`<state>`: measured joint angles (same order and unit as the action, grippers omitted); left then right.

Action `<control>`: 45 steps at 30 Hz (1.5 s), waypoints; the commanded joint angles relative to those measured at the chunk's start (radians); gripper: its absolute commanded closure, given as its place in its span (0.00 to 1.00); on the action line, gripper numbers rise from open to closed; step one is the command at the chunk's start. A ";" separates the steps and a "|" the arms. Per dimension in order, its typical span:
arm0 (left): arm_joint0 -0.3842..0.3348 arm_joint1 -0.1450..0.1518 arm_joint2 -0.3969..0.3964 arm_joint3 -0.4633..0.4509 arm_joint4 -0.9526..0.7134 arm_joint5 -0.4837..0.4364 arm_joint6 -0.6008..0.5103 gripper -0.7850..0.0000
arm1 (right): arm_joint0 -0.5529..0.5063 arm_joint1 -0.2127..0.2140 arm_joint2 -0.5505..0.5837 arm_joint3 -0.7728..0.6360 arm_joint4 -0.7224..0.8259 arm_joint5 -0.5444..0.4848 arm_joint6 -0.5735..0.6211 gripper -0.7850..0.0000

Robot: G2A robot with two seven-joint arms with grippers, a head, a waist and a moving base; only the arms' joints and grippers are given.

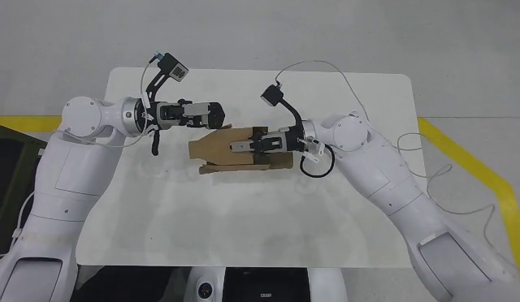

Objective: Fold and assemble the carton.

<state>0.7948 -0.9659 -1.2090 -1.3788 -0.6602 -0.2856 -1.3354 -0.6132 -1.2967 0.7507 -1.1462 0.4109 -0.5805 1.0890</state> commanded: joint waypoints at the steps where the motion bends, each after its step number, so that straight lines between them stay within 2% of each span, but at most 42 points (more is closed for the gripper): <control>1: 0.002 0.000 -0.001 -0.001 0.002 0.002 0.004 0.00 | -0.003 0.001 0.009 -0.004 -0.002 0.000 -0.004 1.00; 14: 0.013 0.004 -0.026 -0.011 0.030 0.004 0.028 0.00 | -0.027 0.005 0.053 -0.006 -0.021 0.003 -0.036 1.00; 45: 0.027 -0.003 -0.003 -0.048 0.022 0.028 0.015 0.00 | -0.043 0.003 0.160 0.013 -0.100 -0.033 -0.243 1.00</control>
<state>0.8203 -0.9686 -1.2149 -1.4251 -0.6368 -0.2580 -1.3199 -0.6549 -1.2941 0.9085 -1.1318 0.3131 -0.6128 0.8506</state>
